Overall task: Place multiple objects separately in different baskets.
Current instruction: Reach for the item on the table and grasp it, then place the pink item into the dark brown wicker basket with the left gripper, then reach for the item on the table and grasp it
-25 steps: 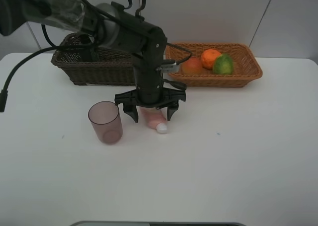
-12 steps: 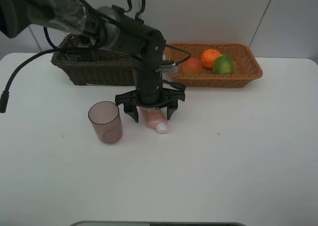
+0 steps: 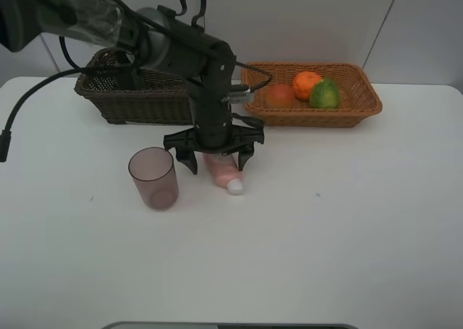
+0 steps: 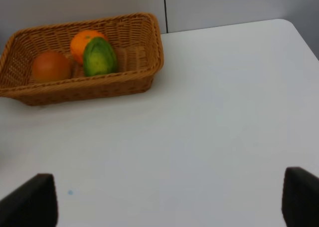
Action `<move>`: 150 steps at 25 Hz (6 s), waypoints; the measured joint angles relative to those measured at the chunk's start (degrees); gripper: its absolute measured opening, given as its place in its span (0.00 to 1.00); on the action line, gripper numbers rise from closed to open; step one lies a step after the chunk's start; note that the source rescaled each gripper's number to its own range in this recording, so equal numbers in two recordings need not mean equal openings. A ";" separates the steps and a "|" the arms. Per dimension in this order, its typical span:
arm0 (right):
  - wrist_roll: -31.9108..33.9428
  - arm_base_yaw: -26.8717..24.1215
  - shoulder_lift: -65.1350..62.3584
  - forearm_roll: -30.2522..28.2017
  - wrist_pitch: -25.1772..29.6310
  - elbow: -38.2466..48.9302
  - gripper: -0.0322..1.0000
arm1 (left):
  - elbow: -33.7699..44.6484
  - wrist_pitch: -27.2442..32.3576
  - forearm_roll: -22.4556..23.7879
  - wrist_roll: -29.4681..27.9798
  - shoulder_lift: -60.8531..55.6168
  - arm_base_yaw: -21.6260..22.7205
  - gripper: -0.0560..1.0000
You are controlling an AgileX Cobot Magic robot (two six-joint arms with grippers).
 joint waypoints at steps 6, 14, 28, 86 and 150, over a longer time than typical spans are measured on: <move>0.00 0.00 0.00 0.00 0.00 0.00 1.00 | 0.00 -0.89 0.00 0.00 1.12 0.06 0.99; 0.00 0.00 0.00 0.00 0.00 0.00 1.00 | 0.00 -1.25 0.00 0.00 1.12 0.27 0.66; 0.00 0.00 0.00 0.00 0.00 0.00 1.00 | 0.00 -2.07 0.00 0.00 1.12 0.39 0.66; 0.00 0.00 0.00 0.00 0.00 0.00 1.00 | -1.94 -31.49 6.41 32.92 -6.77 19.79 0.66; 0.00 0.00 0.00 0.00 0.00 0.00 1.00 | 30.27 -0.40 2.68 40.84 -37.09 14.67 1.00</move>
